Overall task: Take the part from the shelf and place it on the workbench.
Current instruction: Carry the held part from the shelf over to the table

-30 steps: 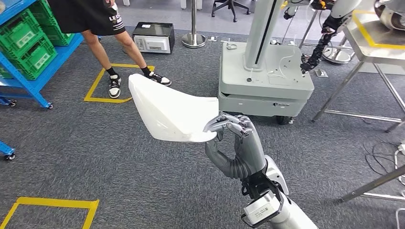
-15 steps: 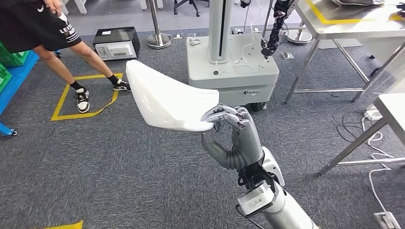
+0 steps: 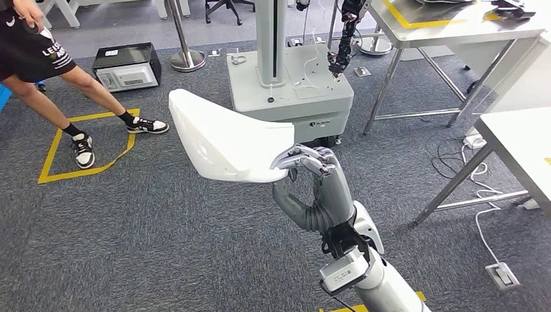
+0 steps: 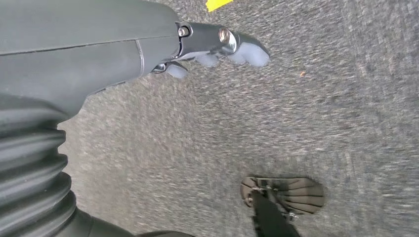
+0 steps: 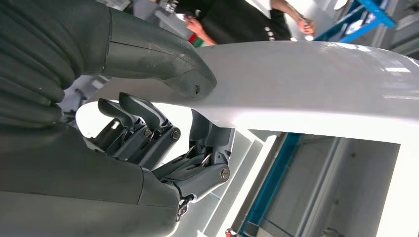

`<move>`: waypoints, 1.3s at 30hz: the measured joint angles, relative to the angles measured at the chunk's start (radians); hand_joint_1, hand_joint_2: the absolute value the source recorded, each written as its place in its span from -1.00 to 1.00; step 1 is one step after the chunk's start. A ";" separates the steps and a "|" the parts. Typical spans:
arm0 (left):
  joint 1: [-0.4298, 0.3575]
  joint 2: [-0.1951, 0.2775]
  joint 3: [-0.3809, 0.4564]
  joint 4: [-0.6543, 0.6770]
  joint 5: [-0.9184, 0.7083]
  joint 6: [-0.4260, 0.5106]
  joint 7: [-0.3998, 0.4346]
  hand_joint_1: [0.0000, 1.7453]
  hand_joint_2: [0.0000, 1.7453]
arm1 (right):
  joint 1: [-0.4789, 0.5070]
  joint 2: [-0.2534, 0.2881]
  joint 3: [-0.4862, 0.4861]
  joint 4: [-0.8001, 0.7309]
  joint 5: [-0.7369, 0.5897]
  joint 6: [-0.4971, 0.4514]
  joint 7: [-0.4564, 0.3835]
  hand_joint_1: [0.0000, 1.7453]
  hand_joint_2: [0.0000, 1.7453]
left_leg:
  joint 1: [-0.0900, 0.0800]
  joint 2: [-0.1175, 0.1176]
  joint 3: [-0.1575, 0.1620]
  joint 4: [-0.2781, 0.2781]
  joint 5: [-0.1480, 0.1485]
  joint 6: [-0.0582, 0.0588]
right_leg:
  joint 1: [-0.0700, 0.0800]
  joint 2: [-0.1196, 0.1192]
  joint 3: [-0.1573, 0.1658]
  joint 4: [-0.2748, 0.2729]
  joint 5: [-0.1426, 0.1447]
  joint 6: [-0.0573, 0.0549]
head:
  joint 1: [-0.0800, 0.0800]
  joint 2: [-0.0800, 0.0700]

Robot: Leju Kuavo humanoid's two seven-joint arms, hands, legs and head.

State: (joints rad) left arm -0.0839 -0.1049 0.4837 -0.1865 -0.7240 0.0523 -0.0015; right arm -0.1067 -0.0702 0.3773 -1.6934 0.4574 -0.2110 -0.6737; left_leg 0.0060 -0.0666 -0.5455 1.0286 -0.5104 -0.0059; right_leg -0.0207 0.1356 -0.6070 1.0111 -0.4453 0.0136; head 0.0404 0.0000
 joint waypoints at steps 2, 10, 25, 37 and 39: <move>0.000 0.000 0.000 0.000 0.000 0.000 0.000 -1.00 1.00 | 0.001 0.000 0.000 0.000 0.000 0.000 0.000 1.00 1.00 | 0.000 0.001 0.000 0.000 0.000 0.000 | 0.000 0.001 0.000 -0.001 0.000 0.001 | 0.000 0.000; 0.002 0.004 0.004 0.000 0.004 0.006 0.000 -1.00 1.00 | -0.001 -0.008 -0.011 0.005 -0.013 0.001 0.003 1.00 1.00 | -0.004 0.146 0.008 -0.007 -0.007 0.017 | 0.011 -0.155 -0.067 0.136 -0.055 0.007 | 0.006 0.000; 0.012 0.001 0.011 0.003 0.009 0.023 0.011 -1.00 1.00 | 0.005 -0.003 -0.011 -0.022 0.002 0.008 0.033 1.00 1.00 | -0.003 -0.017 -0.014 0.011 0.000 0.006 | 0.008 -0.014 -0.014 0.018 0.002 -0.016 | 0.004 0.000; 0.014 -0.004 0.014 0.003 0.009 0.023 0.010 -1.00 1.00 | 0.004 -0.003 -0.011 -0.032 0.011 0.019 0.038 1.00 1.00 | -0.003 0.141 -0.001 -0.010 0.008 0.028 | 0.005 -0.160 -0.063 0.142 -0.046 0.026 | 0.012 0.000; 0.013 -0.004 0.014 0.003 0.008 0.023 0.014 -1.00 1.00 | -0.011 -0.002 -0.011 -0.032 0.006 0.024 0.048 1.00 1.00 | -0.008 0.161 -0.001 -0.001 0.000 0.018 | 0.009 -0.191 -0.004 0.035 -0.014 0.017 | 0.011 0.000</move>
State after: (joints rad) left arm -0.0712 -0.1086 0.4975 -0.1832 -0.7160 0.0753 0.0120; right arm -0.1173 -0.0727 0.3668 -1.7251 0.4631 -0.1870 -0.6257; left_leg -0.0017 0.0942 -0.5466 1.0272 -0.5103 0.0125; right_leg -0.0117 -0.0551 -0.6115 1.0464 -0.4597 0.0310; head 0.0515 0.0000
